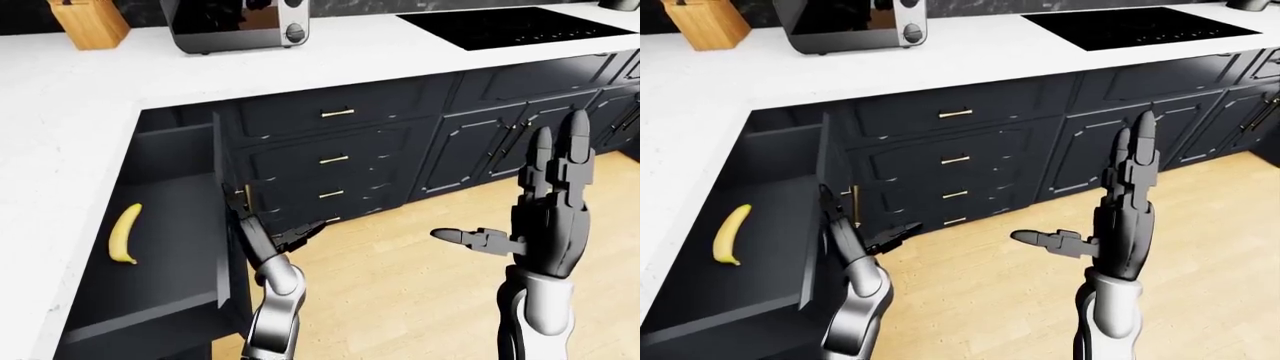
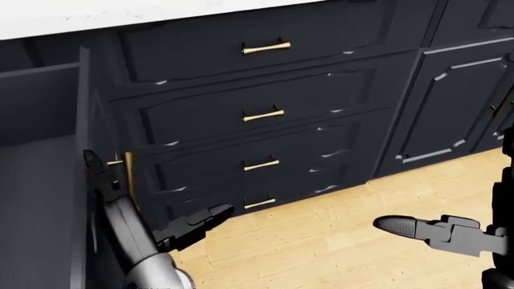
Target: Close the right drawer.
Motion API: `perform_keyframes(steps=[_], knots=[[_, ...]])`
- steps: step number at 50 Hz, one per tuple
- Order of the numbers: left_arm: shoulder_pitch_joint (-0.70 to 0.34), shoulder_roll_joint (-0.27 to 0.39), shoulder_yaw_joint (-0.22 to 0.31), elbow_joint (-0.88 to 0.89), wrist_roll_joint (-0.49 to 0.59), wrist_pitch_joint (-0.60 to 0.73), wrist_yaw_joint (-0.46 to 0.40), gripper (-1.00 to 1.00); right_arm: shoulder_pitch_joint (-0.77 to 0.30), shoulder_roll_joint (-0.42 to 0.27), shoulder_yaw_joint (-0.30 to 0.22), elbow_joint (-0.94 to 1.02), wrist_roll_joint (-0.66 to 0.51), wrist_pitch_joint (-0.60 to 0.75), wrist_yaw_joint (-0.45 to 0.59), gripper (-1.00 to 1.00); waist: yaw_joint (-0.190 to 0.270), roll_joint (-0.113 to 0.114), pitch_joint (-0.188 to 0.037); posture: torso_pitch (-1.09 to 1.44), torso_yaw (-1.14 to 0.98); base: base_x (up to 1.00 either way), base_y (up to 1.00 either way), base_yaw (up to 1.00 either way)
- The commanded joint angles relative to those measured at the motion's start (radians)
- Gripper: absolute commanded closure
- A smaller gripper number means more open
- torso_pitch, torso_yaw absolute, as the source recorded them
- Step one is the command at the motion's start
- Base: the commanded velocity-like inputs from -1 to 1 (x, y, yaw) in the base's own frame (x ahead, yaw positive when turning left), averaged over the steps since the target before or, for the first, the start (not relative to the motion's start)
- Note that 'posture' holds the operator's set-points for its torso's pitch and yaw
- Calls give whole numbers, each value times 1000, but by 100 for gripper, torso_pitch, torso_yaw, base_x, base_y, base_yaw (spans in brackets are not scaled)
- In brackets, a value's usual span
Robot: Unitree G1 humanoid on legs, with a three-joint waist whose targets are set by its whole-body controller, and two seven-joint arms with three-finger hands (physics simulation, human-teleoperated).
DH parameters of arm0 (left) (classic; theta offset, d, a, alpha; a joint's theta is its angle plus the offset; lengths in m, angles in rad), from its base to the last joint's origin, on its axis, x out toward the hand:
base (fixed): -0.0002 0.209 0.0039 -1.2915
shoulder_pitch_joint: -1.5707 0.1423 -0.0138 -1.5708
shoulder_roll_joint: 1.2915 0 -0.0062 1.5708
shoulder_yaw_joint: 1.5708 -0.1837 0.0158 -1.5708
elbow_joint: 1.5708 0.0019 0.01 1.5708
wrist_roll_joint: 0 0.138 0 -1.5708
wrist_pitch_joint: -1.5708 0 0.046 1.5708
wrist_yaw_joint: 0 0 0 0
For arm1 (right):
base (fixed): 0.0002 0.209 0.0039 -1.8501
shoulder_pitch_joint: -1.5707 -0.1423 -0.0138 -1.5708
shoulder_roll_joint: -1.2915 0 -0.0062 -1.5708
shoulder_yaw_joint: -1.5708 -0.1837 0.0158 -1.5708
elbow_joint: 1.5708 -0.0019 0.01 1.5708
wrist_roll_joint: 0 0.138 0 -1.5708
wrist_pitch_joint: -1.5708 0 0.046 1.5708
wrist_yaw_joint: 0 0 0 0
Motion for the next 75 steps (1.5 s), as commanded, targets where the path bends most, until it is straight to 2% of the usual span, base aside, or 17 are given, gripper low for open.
perform_keyframes(steps=[1, 9, 20, 30, 56, 75], knots=[[-17, 0, 14, -10, -10, -5, 12, -100, -17, -8, -5, -37, 2, -21, -2, -100, 2, -6, -14, 0, 0, 0, 0, 0], [-33, 2, 31, 24, -40, 11, 19, -100, -21, -10, -4, -25, 0, -25, -3, -100, 2, -5, -16, 0, 0, 0, 0, 0], [-61, 15, 72, 70, -89, 41, 89, -100, -22, -10, -1, -18, -2, -29, -3, -100, -2, -4, -18, 0, 0, 0, 0, 0], [-66, 24, 82, 73, -100, 64, 136, -100, -19, -10, 0, -9, -3, -40, -2, -100, -7, -1, -20, 0, 0, 0, 0, 0], [-78, 52, 121, 107, -155, 58, 172, -100, -18, -7, 4, -24, -8, -26, -1, -100, -15, 3, -20, 0, 0, 0, 0, 0], [-97, 89, 168, 108, -215, 79, 205, -100, -20, -9, 0, -18, -2, -30, 0, -100, -19, 8, -20, 0, 0, 0, 0, 0]])
